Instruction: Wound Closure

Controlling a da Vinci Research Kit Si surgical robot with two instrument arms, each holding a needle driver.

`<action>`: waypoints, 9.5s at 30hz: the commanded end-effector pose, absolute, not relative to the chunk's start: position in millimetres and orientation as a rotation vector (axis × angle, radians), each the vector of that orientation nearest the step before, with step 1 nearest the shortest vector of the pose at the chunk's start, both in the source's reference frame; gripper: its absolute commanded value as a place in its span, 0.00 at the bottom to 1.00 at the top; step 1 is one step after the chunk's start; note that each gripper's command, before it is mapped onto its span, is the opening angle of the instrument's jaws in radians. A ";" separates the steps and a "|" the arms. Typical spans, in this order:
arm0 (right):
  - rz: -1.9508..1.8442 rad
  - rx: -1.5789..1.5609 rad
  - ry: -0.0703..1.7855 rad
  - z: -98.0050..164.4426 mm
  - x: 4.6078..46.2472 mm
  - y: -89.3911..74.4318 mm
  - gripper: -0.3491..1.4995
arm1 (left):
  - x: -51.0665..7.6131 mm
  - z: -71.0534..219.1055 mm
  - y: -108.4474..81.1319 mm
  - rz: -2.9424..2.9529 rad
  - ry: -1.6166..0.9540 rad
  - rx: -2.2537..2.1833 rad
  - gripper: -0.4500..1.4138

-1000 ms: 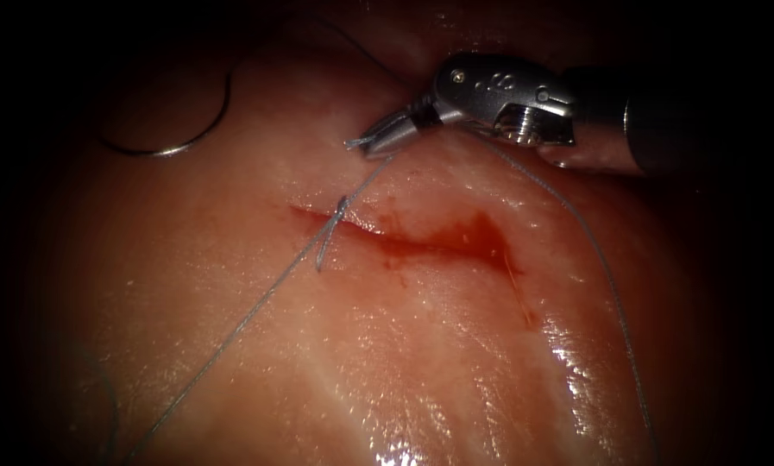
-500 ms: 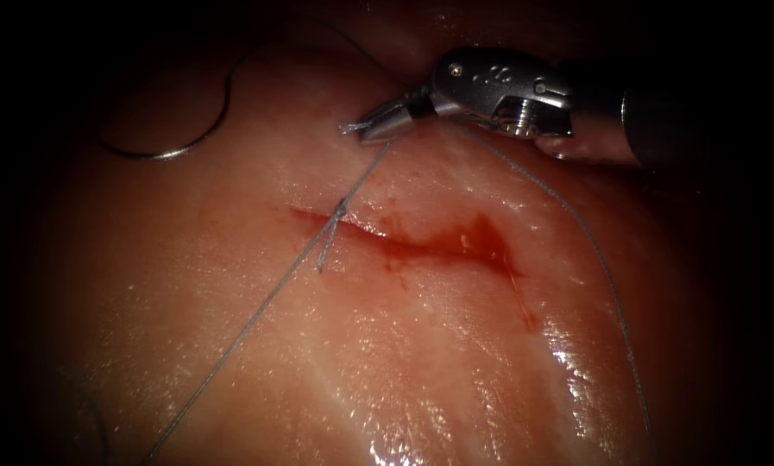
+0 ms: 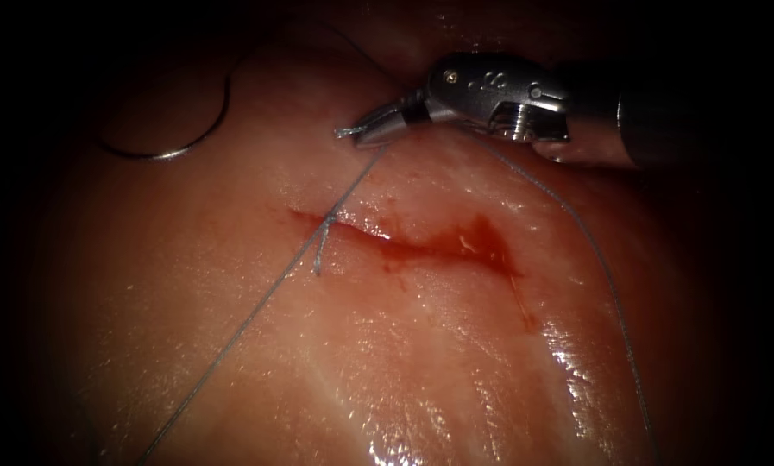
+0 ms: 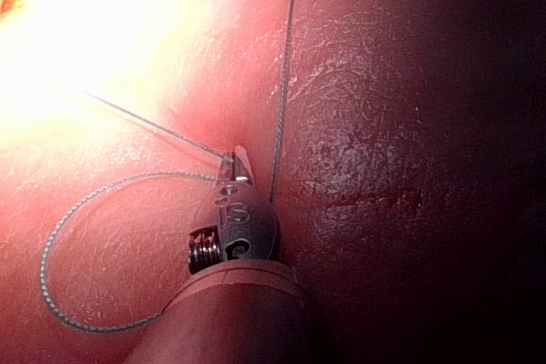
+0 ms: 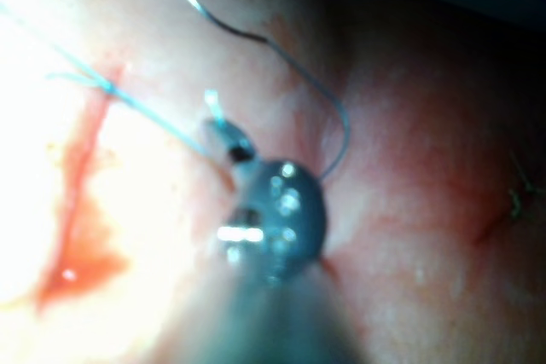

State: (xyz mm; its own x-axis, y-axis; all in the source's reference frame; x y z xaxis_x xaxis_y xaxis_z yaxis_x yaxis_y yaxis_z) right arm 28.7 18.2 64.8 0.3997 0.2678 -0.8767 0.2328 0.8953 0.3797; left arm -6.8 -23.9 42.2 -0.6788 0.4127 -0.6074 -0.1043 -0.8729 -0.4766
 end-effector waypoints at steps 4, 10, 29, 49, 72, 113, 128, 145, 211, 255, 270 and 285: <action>0.025 0.465 1.150 66.3 28.3 19.1 0.00 | -7.5 42.3 -25.5 2.575 -0.604 -1.083 0.00; 0.032 0.440 1.130 67.7 27.0 19.6 0.00 | -7.6 42.3 -25.5 2.581 -0.601 -1.088 0.00; 0.019 0.465 1.168 66.7 28.0 18.2 0.00 | -6.4 40.9 -25.6 2.592 -0.621 -1.095 0.00; 0.362 0.260 1.290 62.5 27.0 21.9 0.90 | -9.0 37.5 -18.1 2.544 -0.493 -1.234 0.00; 0.617 0.076 1.238 52.3 24.7 15.7 0.86 | -14.0 34.6 -1.1 2.451 -0.271 -1.433 0.00; 0.499 0.047 1.539 50.8 32.7 2.8 0.39 | -21.7 54.8 11.3 2.583 -0.461 -1.359 0.00; 0.759 -0.077 1.592 50.5 31.0 3.8 0.38 | -24.0 56.6 9.7 2.594 -0.483 -1.396 0.00; 1.287 -0.144 1.512 56.4 28.6 3.2 0.45 | -24.4 56.1 7.4 2.603 -0.502 -1.418 0.00; 1.043 0.143 1.186 63.8 26.7 4.6 0.64 | -24.8 54.0 6.0 2.632 -0.573 -1.429 0.00; 1.035 -0.048 1.084 57.2 26.2 1.5 0.64 | -24.2 50.5 2.1 2.651 -0.567 -1.432 0.00; 0.955 0.124 0.981 58.3 26.7 1.4 0.53 | -24.1 50.5 1.9 2.653 -0.565 -1.432 0.00; 0.913 0.223 0.935 61.6 27.7 1.2 0.26 | -24.1 50.4 1.8 2.653 -0.565 -1.431 0.00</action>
